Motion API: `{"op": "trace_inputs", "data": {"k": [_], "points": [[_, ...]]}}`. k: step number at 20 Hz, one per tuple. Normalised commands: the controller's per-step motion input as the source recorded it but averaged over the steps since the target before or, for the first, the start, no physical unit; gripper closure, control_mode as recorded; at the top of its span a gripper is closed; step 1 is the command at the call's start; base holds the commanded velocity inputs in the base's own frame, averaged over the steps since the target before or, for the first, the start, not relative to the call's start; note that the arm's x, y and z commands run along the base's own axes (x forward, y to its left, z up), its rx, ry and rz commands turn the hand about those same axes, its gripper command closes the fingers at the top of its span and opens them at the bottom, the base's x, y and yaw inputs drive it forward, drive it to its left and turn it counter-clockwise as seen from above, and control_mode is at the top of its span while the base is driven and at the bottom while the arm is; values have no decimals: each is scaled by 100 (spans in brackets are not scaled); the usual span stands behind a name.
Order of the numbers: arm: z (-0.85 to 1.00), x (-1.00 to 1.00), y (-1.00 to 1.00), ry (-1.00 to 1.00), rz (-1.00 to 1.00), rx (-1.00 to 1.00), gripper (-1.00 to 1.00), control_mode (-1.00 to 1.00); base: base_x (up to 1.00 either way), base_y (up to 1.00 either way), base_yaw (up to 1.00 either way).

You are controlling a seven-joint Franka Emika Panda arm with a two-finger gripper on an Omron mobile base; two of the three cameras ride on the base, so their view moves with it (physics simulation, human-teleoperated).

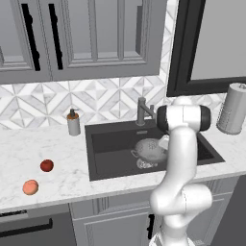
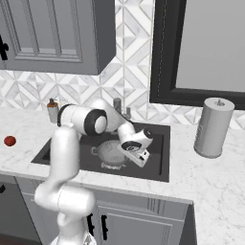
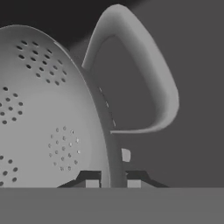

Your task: Put the colander in the sink, put the peach, apple in the colander, and turn on the sink faucet and pour water over the colander.

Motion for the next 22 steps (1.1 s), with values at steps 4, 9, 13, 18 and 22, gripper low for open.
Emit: {"op": "trace_inputs", "data": {"k": [4,9,13,18,22], "points": [[-62,39,0,0,3,0,100,-100,0,0,0],[-64,38,0,0,2,0,100,-100,0,0,0],[-20,-5,2,-9,1,0,100,-100,0,0,0],[0,-5,15,-21,0,3,100,-100,0,0,0],[0,-23,21,-22,0,0,100,-100,0,0,0]]}}
